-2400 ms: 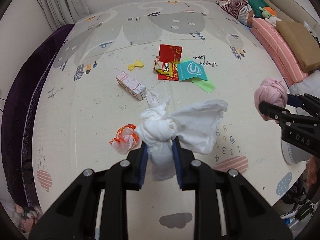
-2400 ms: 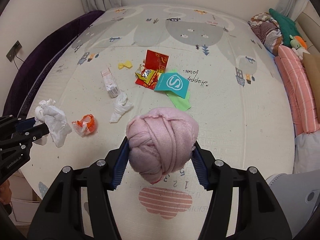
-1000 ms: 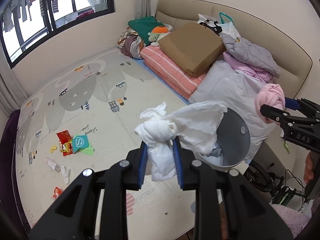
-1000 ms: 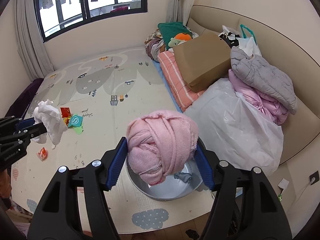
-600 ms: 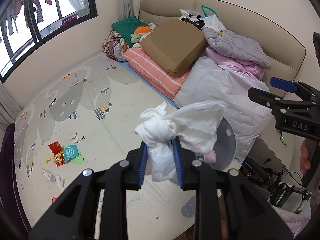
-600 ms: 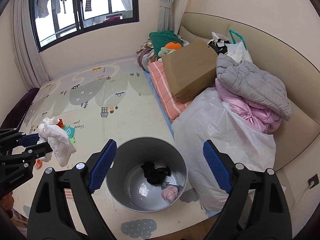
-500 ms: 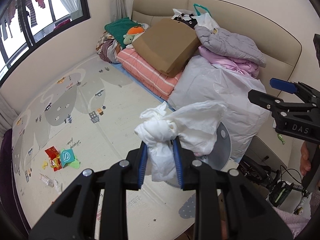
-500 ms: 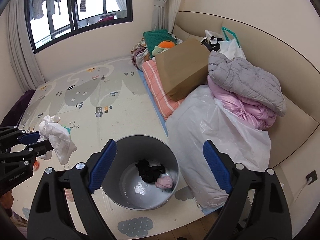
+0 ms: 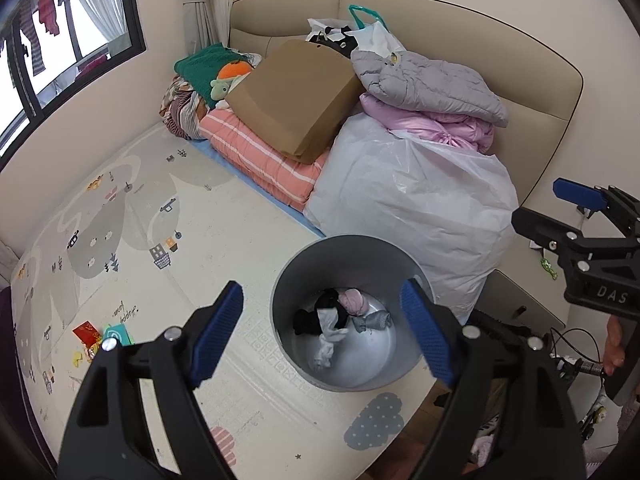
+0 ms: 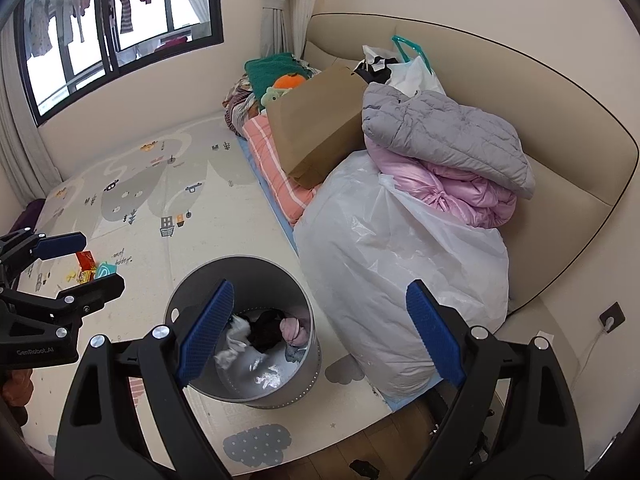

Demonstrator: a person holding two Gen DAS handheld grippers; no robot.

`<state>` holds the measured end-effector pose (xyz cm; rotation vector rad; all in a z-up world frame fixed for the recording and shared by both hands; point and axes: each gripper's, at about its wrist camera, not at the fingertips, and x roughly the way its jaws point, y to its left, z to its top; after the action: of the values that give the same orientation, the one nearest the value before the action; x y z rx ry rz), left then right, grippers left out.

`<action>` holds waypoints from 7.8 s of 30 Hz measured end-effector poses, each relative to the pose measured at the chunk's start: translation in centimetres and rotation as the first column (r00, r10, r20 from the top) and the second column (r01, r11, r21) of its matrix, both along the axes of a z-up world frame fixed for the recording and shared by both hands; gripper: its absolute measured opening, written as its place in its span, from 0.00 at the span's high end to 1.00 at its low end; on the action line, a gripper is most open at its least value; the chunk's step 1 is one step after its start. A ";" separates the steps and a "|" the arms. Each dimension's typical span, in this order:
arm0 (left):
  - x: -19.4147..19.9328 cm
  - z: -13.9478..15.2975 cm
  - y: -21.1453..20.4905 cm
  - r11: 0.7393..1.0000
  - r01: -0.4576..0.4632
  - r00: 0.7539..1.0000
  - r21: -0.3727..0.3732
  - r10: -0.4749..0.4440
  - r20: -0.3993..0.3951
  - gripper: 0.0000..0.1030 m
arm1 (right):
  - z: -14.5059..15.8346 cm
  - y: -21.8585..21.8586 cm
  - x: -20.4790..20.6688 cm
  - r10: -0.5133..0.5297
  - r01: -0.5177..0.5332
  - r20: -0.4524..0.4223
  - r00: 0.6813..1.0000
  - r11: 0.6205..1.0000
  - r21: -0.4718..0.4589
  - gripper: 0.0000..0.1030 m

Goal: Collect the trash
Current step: 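Grasp the orange plastic bag with the left tool while the right tool grasps a white tissue, then carry to the grey bin, right tool drops tissue while left tool lowers orange bag inside, then move both open tools back over the trash pile on the mat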

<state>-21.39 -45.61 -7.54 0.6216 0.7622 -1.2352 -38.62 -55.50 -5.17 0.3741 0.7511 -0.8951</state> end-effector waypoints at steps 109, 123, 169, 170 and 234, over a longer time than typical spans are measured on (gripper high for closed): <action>38.5 -11.4 48.4 0.675 -0.727 0.676 0.128 0.735 -0.039 0.71 | -12.8 40.3 52.6 0.790 -0.767 -0.076 0.608 0.609 0.203 0.78; 31.3 -3.7 38.2 0.835 -0.549 0.835 0.027 0.550 -0.021 0.70 | -3.9 30.4 38.0 0.593 -0.586 -0.067 0.802 0.804 0.102 0.77; 1.8 -3.5 -0.8 0.998 -0.035 0.996 0.055 0.039 -0.079 0.27 | -3.3 -0.3 5.3 0.291 -0.285 -0.041 0.956 0.952 0.116 0.39; 1.8 -3.4 -0.8 0.998 -0.037 0.996 0.053 0.041 -0.082 0.26 | -3.2 -0.4 5.1 0.286 -0.280 -0.041 0.957 0.953 0.114 0.37; 53.6 -22.6 39.5 0.516 -0.834 0.503 0.197 0.857 -0.117 0.24 | -25.5 31.8 69.3 0.850 -0.840 -0.157 0.504 0.524 0.143 0.28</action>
<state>32.19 -6.10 -30.15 0.1251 1.1354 -0.3071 30.73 -23.65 -30.67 -0.0913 1.0156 0.0514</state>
